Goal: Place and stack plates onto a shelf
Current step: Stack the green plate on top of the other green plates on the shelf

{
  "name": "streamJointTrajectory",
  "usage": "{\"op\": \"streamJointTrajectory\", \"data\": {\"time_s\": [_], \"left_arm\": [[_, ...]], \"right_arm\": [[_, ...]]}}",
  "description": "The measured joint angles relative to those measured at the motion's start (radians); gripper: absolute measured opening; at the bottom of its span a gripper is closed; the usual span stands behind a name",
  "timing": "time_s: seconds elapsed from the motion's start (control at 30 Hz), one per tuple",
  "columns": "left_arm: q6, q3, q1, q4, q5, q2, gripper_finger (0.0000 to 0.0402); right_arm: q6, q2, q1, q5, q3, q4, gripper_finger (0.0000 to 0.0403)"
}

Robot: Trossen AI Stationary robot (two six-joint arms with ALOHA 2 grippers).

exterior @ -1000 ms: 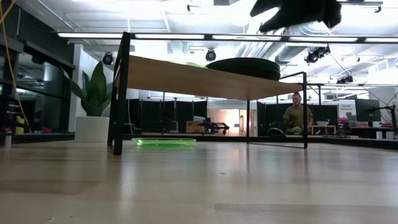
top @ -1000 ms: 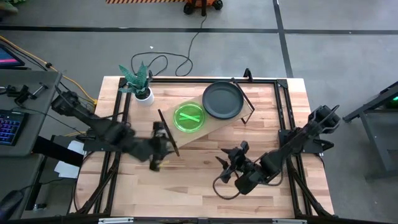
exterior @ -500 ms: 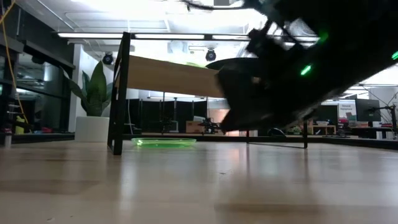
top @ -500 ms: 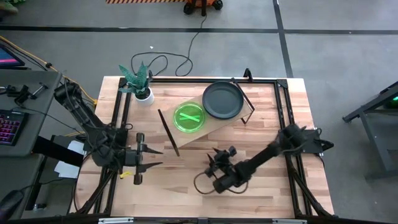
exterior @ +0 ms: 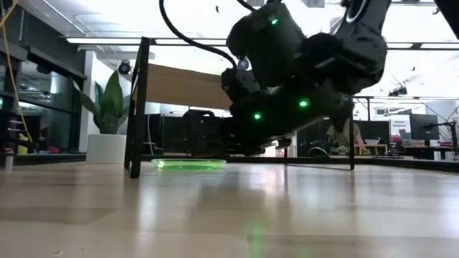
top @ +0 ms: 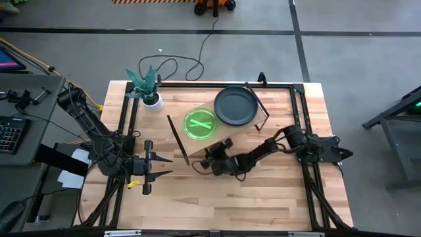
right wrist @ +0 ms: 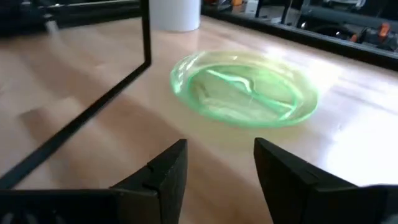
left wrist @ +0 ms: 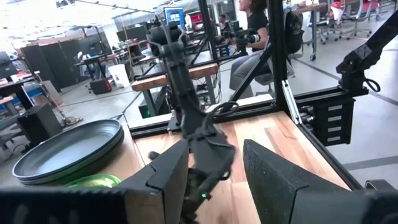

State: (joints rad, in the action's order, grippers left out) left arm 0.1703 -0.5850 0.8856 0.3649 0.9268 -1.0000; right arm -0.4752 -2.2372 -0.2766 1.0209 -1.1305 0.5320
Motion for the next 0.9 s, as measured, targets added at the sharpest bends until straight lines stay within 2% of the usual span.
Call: {"op": "streamJointTrajectory", "data": {"time_s": [0.13, 0.47, 0.9], "left_arm": [[0.000, 0.000, 0.000, 0.000, 0.000, 0.000, 0.0143], [0.000, 0.000, 0.000, 0.000, 0.001, 0.000, 0.0143], [-0.001, 0.000, 0.000, 0.000, 0.001, 0.000, 0.0143]], "right_arm": [[0.036, 0.001, 0.035, 0.012, -0.001, 0.086, 0.0170], [0.003, -0.001, 0.095, 0.018, 0.000, 0.078, 0.0170], [-0.104, -0.001, 0.141, -0.100, 0.000, -0.021, 0.0170]]}}
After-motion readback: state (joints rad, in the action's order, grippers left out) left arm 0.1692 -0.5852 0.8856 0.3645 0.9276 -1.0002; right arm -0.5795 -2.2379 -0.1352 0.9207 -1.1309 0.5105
